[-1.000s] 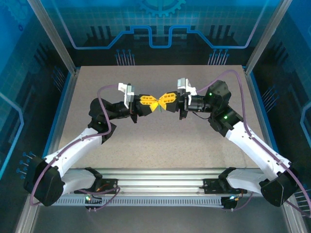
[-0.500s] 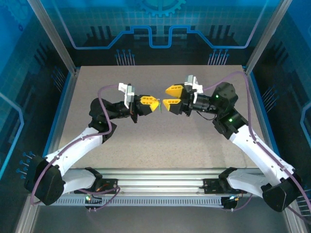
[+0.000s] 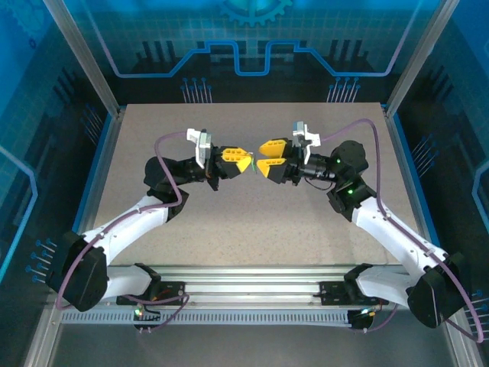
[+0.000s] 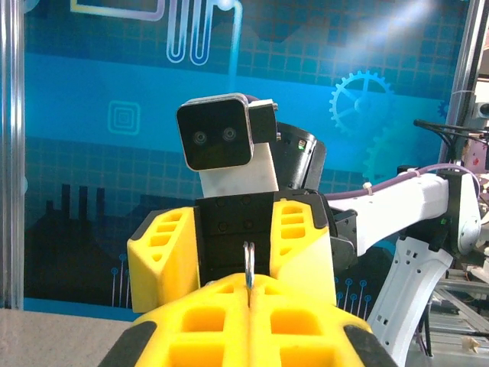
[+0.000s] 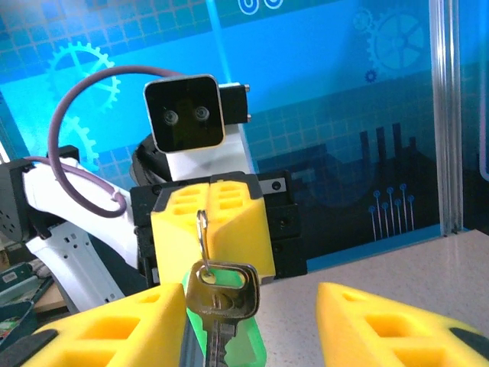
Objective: Remove the keys from the keyring
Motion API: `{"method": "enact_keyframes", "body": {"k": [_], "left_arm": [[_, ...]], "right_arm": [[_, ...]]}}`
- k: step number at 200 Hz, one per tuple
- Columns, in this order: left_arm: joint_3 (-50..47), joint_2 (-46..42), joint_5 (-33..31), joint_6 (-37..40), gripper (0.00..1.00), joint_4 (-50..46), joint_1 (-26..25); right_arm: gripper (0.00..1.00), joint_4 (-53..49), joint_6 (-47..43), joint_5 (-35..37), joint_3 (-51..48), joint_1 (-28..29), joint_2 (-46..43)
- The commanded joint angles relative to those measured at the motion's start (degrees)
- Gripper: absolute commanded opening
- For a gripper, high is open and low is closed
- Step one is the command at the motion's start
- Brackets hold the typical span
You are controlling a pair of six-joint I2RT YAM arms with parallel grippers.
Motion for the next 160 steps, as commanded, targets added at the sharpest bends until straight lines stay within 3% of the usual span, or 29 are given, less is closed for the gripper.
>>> {"method": "enact_keyframes", "body": {"k": [1,49,128,160], "left_arm": [[0.21,0.1,1.12,-1.26,0.0,4.08,0.26],[-0.09,0.07,1.02,-1.55,0.0,4.86,0.31],[-0.72,-0.37,1.04,-2.03,0.0,5.39,0.32],[-0.88,-0.62,1.02,-1.81,0.0,5.22,0.31]], "right_arm": [[0.47,5.18,1.83,-2.36,0.32,1.15,0.65],[0.45,5.39,1.66,-2.16,1.51,3.01,2.78],[0.11,2.66,0.25,-0.51,2.91,3.18,2.8],[0.07,1.13,-0.28,1.12,3.23,3.03,2.51]]}}
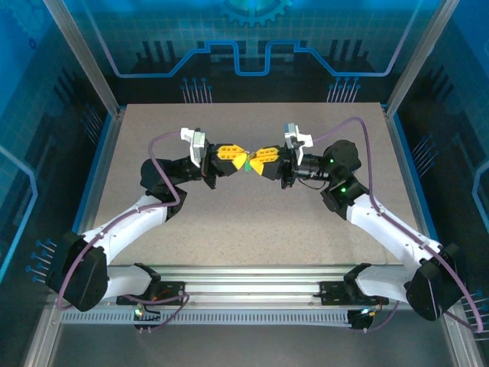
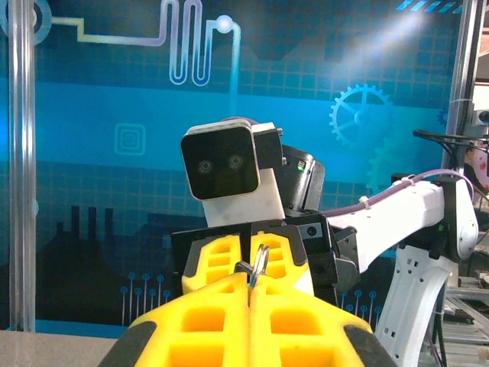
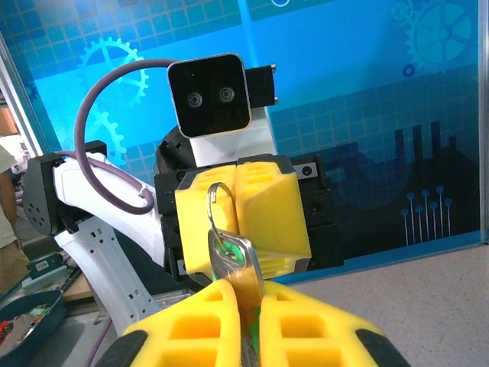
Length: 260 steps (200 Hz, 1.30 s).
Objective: Remove the keys from the keyring
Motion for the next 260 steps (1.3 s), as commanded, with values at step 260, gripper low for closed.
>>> {"method": "enact_keyframes", "body": {"k": [260], "left_arm": [[-2.08,-5.36,-1.73,8.52,0.0,-11.37,-1.49]], "right_arm": [[0.22,-15.53,-15.96,22.34,4.11,7.12,-5.39]]}}
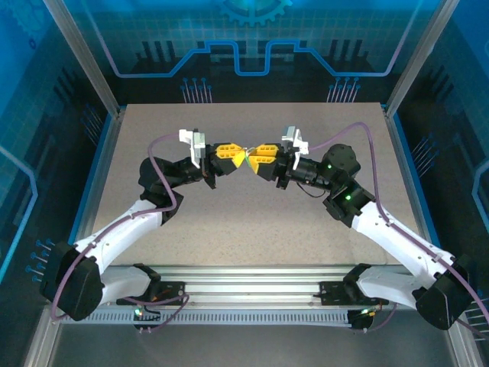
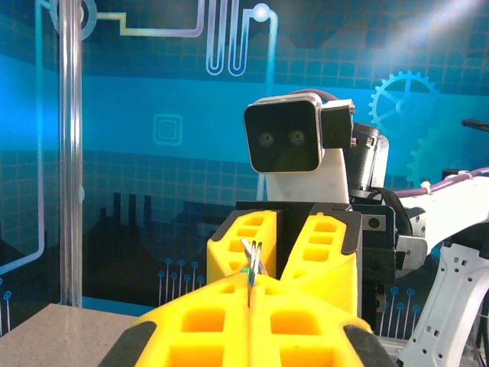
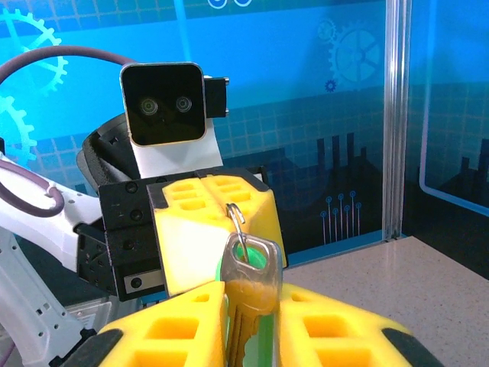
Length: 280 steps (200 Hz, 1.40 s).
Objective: Remove the keys from the keyring
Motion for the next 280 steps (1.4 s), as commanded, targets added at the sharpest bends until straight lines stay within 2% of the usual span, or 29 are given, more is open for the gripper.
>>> {"method": "enact_keyframes", "body": {"k": [1,33,62,109,139,177,219,249,280], "left_arm": [[-1.25,-1.32,2.49,0.99,0.0,-0.93,-1.42],[-1.39,-1.4,2.67,0.85,0.0,-0.84,-1.6],[-1.31,-1.44,2.75,0.86,0.0,-0.91,-1.65],[-1.28,-1.57,2.59,0.99,0.0,-1.31,-1.69],[-1.41,-1.71,2.28,1.32,0.0,-1.49,-1.69],[-1.4,-1.92,1.68,1.83,0.0,-2.2,-1.68],[-1.57,-2.37,-0.26,1.69,0.0,-2.94,-1.59],[-1.13,-2.83,-1.56,1.45,0.0,-4.98,-1.6],[-0.53,-4.02,-2.92,2.98,0.0,-8.78,-1.68]], "right_arm": [[0.22,-2.7,-2.87,4.87,2.85,1.77,-0.49],[0.15,-4.78,-4.94,7.68,3.69,2.72,-0.51],[0.27,-5.65,-5.9,10.26,3.63,3.39,-0.84],[0.15,-6.01,-7.29,12.48,3.3,3.93,-1.49],[0.15,-6.05,-7.49,14.14,2.83,3.98,-2.16],[0.0,-6.39,-8.43,14.38,2.43,4.03,-2.93],[0.0,-5.74,-10.9,14.88,1.34,4.81,-3.78],[0.0,-4.9,-15.44,18.68,0.04,7.11,-4.63],[0.0,-4.88,-22.76,26.01,-0.74,11.58,-5.11]]}}
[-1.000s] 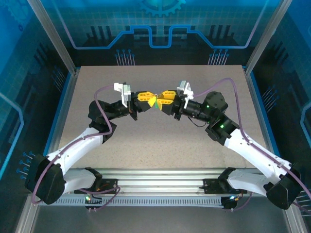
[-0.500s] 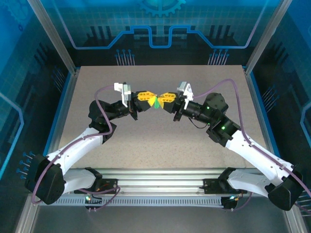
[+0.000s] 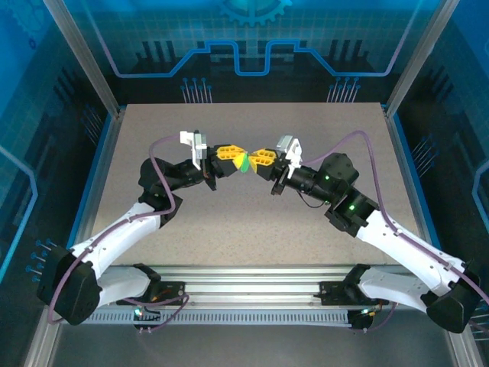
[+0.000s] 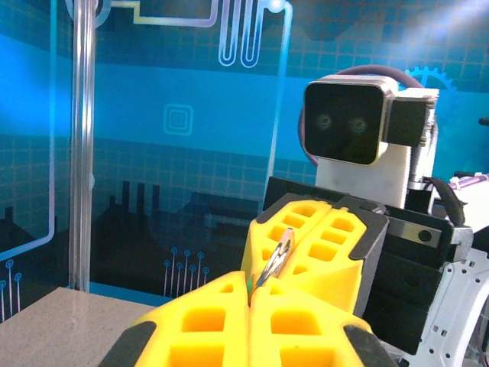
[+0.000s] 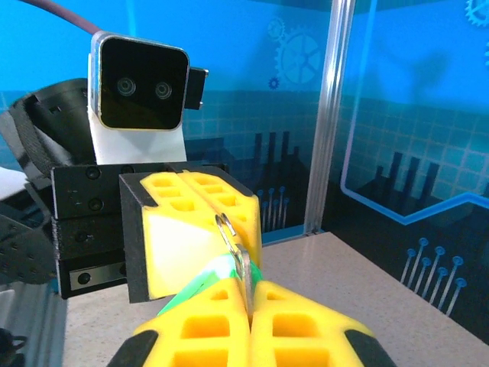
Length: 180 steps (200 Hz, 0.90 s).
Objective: Remove the keys from the keyring
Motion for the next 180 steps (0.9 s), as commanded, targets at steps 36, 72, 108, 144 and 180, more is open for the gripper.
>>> {"method": "enact_keyframes", "body": {"k": [36,72,108,144,180], "left_arm": [[0.92,-2.36,-1.65,1.64,0.0,-6.85,-0.9],[1.77,-3.19,-0.7,4.4,0.0,-10.26,-1.3],[2.55,-4.25,-0.92,8.16,0.0,-14.59,-2.03],[3.0,-4.43,0.02,9.37,0.0,-16.21,-2.61],[3.05,-4.53,0.87,9.31,0.0,-17.09,-2.78]], "right_arm": [[0.0,4.02,-12.93,10.97,-1.17,6.14,-0.45],[0.0,1.61,-17.88,13.55,0.65,8.55,1.02],[0.0,-2.65,-19.66,13.76,2.79,8.64,1.78],[0.0,-3.36,-19.19,15.33,3.89,8.65,1.31],[0.0,-0.52,-17.23,21.81,3.95,8.96,1.74]]}}
